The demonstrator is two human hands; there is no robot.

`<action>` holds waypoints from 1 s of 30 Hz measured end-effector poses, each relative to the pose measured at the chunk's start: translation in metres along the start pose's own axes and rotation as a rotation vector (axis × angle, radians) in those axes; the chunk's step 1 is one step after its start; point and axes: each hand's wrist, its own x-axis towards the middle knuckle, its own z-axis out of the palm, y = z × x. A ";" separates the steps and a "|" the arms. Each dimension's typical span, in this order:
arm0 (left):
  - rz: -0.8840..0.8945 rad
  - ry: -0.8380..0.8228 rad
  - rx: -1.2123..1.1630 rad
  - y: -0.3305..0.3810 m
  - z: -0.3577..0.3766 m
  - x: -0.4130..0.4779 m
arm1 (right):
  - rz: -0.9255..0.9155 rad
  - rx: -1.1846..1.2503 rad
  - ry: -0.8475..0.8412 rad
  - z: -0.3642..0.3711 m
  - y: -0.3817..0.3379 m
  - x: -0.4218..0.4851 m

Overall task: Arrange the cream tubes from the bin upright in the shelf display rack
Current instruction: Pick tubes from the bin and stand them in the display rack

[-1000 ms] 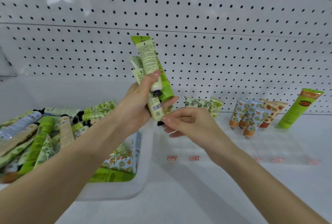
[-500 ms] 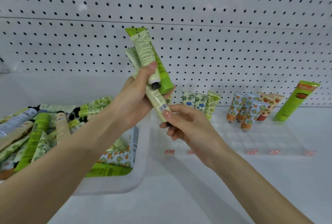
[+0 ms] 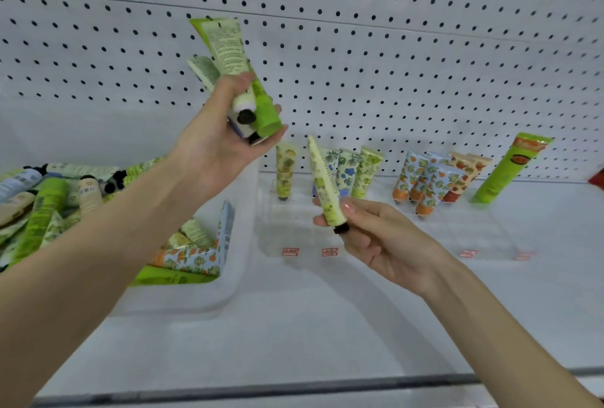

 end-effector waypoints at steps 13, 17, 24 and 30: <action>0.004 -0.003 0.091 -0.002 0.003 -0.009 | -0.177 -0.052 -0.071 -0.002 -0.005 -0.003; -0.003 -0.003 0.119 -0.003 0.004 -0.011 | -0.179 -0.190 -0.006 -0.002 -0.015 -0.010; -0.053 -0.148 0.253 -0.013 0.010 -0.018 | -0.233 -0.190 0.096 -0.022 -0.038 -0.019; -0.108 -0.265 0.348 -0.023 0.010 -0.018 | -0.241 -0.332 0.102 -0.044 -0.069 -0.025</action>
